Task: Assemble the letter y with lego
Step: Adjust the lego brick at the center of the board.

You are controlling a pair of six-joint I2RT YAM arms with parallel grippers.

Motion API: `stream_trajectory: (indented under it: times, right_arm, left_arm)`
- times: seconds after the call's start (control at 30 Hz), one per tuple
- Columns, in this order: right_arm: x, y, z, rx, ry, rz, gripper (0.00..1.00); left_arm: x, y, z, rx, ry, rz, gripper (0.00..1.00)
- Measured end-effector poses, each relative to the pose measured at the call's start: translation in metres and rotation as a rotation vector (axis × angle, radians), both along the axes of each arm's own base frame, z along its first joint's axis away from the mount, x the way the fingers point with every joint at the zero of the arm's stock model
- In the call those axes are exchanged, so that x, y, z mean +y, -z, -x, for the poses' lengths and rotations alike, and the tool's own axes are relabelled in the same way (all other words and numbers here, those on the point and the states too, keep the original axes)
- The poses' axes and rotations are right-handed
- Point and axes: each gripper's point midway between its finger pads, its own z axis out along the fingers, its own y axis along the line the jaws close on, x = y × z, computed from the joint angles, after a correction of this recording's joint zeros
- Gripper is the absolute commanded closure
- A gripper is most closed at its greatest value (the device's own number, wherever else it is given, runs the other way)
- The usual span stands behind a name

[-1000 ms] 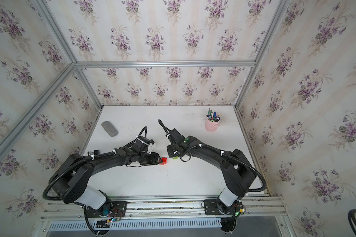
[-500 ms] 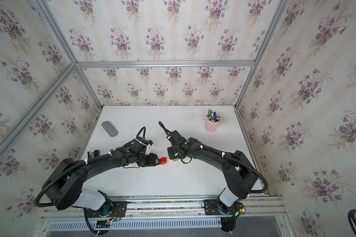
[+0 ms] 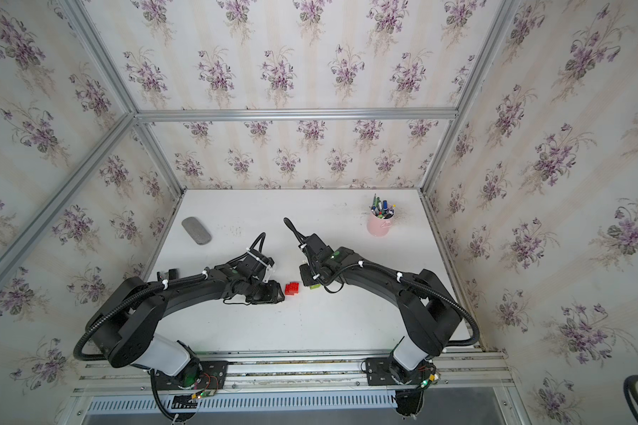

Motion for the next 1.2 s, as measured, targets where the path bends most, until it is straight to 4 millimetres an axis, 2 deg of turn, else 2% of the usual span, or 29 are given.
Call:
stream_trajectory:
  times: [0.77, 0.97, 1.2]
  right_arm:
    - [-0.001, 0.003, 0.004, 0.004, -0.013, -0.005, 0.8]
    - [0.0, 0.004, 0.005, 0.008, -0.02, -0.01, 0.8]
    - [0.001, 0.003, 0.004, 0.003, -0.021, -0.016, 0.8]
  left_arm:
    - [-0.009, 0.001, -0.042, -0.1, -0.039, -0.04, 0.44]
    - [-0.003, 0.002, -0.039, -0.101, -0.045, -0.056, 0.52]
    - [-0.003, 0.003, -0.029, -0.101, -0.029, -0.059, 0.52]
